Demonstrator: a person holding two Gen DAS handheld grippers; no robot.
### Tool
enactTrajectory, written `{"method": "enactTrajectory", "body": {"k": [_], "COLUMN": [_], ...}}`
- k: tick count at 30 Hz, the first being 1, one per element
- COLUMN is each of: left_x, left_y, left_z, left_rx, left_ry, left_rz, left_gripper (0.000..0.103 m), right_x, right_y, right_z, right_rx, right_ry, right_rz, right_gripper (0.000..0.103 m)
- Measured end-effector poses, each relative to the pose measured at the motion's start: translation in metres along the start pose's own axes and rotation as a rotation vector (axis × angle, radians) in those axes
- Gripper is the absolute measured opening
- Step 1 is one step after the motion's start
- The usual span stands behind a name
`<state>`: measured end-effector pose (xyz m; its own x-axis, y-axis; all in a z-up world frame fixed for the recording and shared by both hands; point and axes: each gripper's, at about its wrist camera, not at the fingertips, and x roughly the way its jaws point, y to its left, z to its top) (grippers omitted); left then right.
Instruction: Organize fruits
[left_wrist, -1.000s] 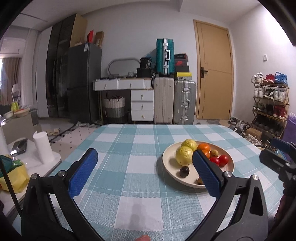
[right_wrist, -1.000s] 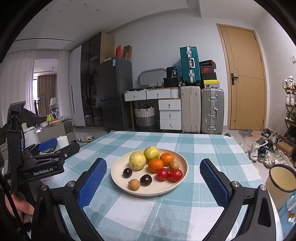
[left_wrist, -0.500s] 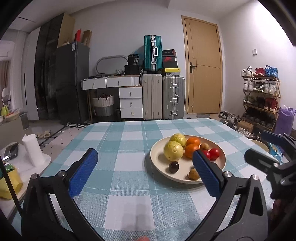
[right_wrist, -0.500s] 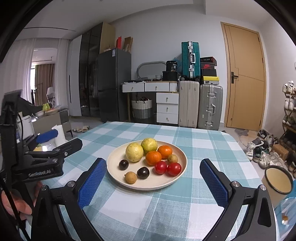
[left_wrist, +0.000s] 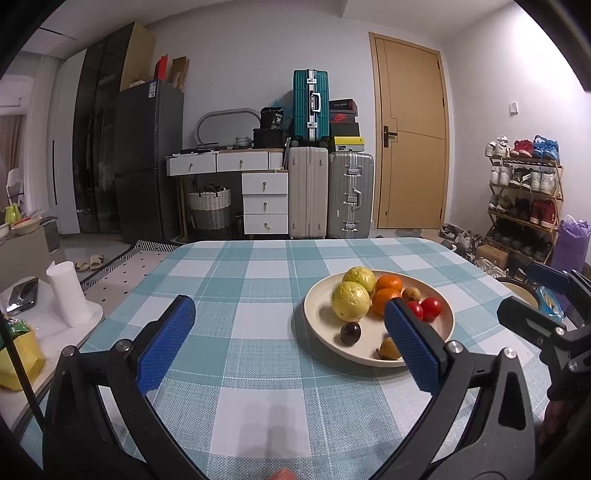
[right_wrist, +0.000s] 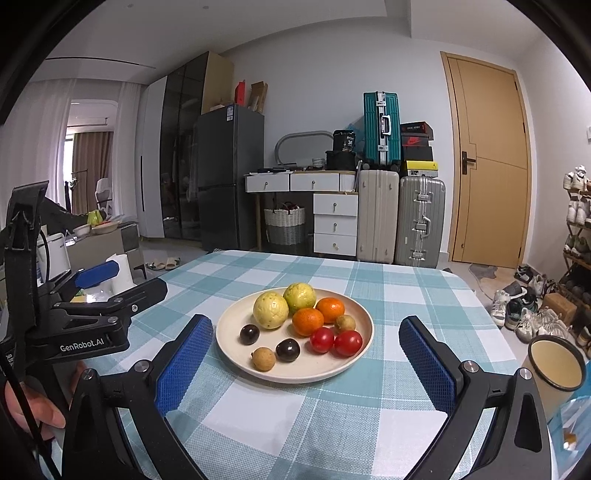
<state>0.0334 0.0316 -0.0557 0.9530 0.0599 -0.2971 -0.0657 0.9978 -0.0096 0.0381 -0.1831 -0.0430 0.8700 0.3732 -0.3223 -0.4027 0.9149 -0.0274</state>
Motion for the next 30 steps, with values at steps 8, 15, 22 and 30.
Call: {"method": "enactTrajectory", "body": {"k": [8,15,22,30], "left_x": [-0.0002,-0.0013,-0.0017,-0.0008], "left_y": [0.0004,0.0027,0.0027,0.0021], "left_z": [0.0003,-0.0016,-0.0019,-0.0023], "left_rx": [-0.001,-0.01,-0.01,-0.007], "left_ry": [0.0,0.001,0.001,0.002], "left_rz": [0.003,0.028,0.026,0.017], "left_gripper": [0.102,0.102,0.102,0.102], "right_x": [0.0,0.0001,0.0,0.0001], "right_y": [0.0,-0.0002,-0.0002,-0.0002], "right_z": [0.0,0.0,0.0,0.0], "right_rx": [0.0,0.0,0.0,0.0], "right_ry": [0.0,0.0,0.0,0.0], "right_rz": [0.0,0.0,0.0,0.0], "right_gripper": [0.103,0.103,0.103,0.103]}}
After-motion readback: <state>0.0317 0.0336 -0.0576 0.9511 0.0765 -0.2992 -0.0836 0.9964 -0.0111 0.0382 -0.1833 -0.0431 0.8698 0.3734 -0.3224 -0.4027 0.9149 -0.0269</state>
